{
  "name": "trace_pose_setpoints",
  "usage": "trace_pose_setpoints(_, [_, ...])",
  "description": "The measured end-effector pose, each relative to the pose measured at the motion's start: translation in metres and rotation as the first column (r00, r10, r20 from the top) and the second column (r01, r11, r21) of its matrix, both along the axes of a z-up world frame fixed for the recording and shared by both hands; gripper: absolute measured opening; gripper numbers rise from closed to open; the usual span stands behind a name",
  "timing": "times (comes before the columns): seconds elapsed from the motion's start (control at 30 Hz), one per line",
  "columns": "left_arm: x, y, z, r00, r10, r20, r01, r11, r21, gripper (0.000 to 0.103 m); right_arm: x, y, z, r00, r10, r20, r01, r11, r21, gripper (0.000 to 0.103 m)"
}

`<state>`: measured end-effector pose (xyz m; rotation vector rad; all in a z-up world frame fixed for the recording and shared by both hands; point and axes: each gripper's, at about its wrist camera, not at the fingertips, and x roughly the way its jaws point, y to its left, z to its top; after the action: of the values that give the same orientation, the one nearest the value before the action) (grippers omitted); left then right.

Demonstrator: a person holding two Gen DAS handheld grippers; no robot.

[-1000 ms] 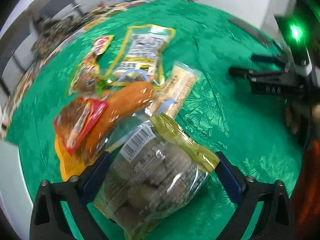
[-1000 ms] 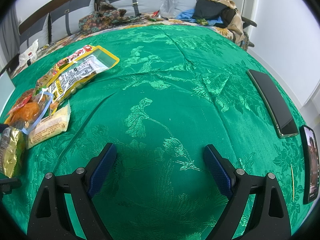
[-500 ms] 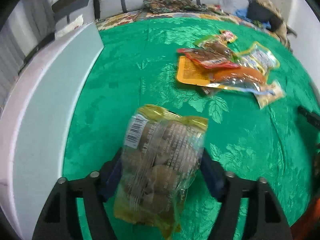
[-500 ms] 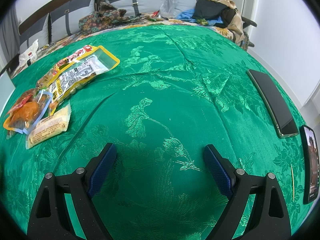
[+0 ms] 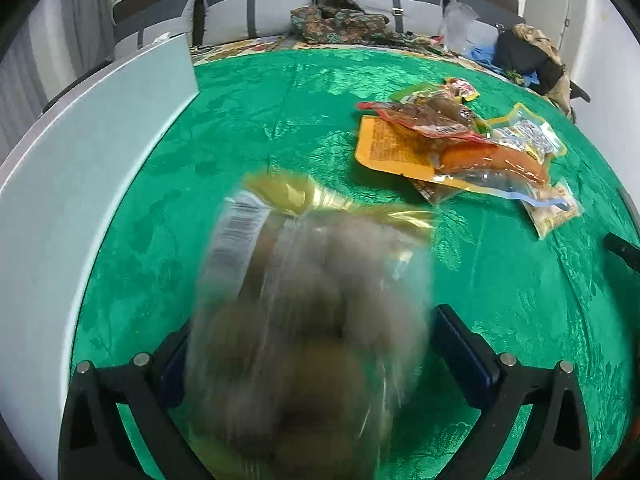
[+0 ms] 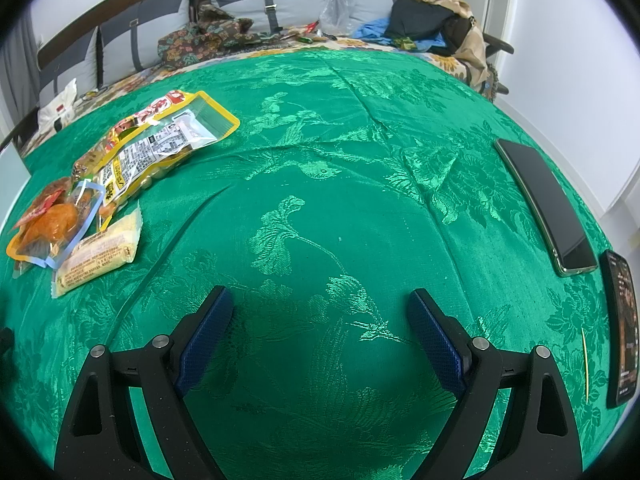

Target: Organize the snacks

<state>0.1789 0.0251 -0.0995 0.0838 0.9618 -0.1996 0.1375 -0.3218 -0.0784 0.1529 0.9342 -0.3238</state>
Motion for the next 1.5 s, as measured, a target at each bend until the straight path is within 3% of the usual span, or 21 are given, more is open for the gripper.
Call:
trace_pose_setpoints(0.27, [0.013, 0.014, -0.002, 0.996, 0.085, 0.002, -0.085, 0.996, 0.001, 0.103, 0.0, 0.0, 0.0, 1.0, 0.0, 0.0, 0.0, 1.0, 0.0, 0.092])
trace_pose_setpoints(0.47, [0.014, 0.013, -0.003, 0.996, 0.088, 0.003, -0.088, 0.996, 0.005, 0.103, 0.0, 0.0, 0.0, 1.0, 0.0, 0.0, 0.0, 1.0, 0.0, 0.092])
trace_pose_setpoints(0.63, [0.024, 0.013, -0.003, 1.0, 0.02, -0.02, -0.02, 1.0, 0.013, 0.103, 0.0, 0.0, 0.0, 1.0, 0.0, 0.0, 0.0, 1.0, 0.0, 0.092])
trace_pose_setpoints(0.73, [0.027, 0.015, -0.003, 1.0, -0.019, 0.006, 0.019, 1.0, 0.004, 0.103, 0.0, 0.0, 0.0, 1.0, 0.0, 0.0, 0.0, 1.0, 0.0, 0.092])
trace_pose_setpoints(1.5, [0.025, 0.015, -0.003, 1.0, -0.008, 0.018, 0.008, 1.0, 0.005, 0.103, 0.0, 0.0, 0.0, 1.0, 0.0, 0.0, 0.0, 1.0, 0.0, 0.092])
